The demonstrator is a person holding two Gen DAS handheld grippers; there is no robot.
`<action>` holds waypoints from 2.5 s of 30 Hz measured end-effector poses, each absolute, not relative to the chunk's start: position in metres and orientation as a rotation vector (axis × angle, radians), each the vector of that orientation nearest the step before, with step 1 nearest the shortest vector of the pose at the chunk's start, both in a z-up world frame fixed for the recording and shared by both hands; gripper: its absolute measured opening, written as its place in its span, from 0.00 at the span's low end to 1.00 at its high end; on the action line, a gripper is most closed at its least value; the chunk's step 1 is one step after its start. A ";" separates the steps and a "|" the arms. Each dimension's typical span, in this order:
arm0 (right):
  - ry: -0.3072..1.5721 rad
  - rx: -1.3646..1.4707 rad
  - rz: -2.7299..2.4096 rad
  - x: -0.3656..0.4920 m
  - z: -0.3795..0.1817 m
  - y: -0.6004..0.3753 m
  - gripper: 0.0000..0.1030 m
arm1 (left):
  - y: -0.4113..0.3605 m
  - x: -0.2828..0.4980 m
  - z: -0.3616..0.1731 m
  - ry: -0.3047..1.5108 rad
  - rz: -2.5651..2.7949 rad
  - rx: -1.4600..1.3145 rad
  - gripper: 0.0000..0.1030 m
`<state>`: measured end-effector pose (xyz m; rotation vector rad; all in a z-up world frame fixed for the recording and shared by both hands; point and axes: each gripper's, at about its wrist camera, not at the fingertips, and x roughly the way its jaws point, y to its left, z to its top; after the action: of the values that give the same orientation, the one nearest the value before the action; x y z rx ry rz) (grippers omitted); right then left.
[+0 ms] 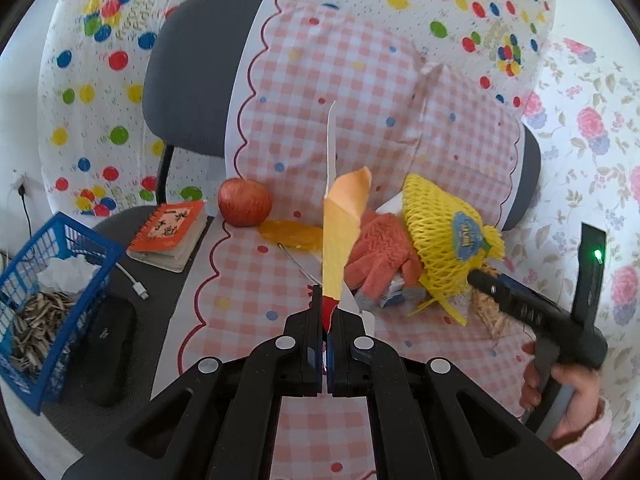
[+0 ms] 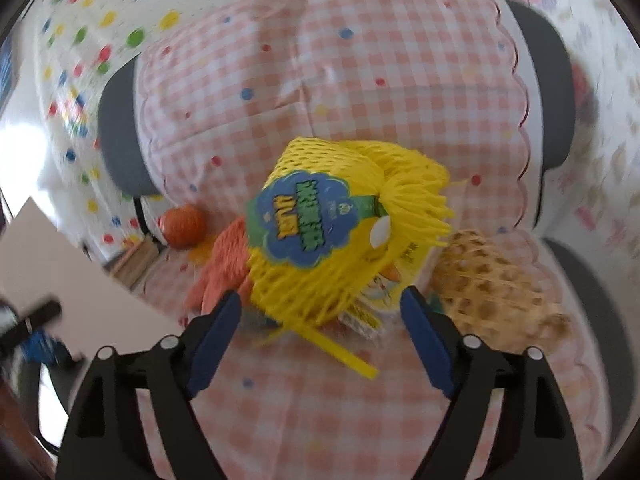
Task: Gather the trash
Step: 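Grasp the yellow mesh net with the right gripper and lift it toward the wastebasket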
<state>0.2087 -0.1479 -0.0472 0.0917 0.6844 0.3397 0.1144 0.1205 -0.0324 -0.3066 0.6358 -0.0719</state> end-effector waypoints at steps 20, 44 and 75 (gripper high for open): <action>0.475 0.274 0.408 0.253 0.019 -0.160 0.03 | 0.122 0.129 -0.025 0.623 -0.086 -0.336 0.01; 0.332 0.103 0.175 -0.015 0.064 -0.296 0.03 | -0.030 0.013 0.023 0.502 -0.436 -0.170 0.01; 0.694 0.212 -0.070 -0.060 -0.100 -0.400 0.04 | -0.217 0.022 -0.102 0.726 -0.707 0.105 0.03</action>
<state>-0.0602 -0.4001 -0.0999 0.2117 0.6936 -0.0700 0.0216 -0.2172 -0.1019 0.1045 0.7260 -0.7067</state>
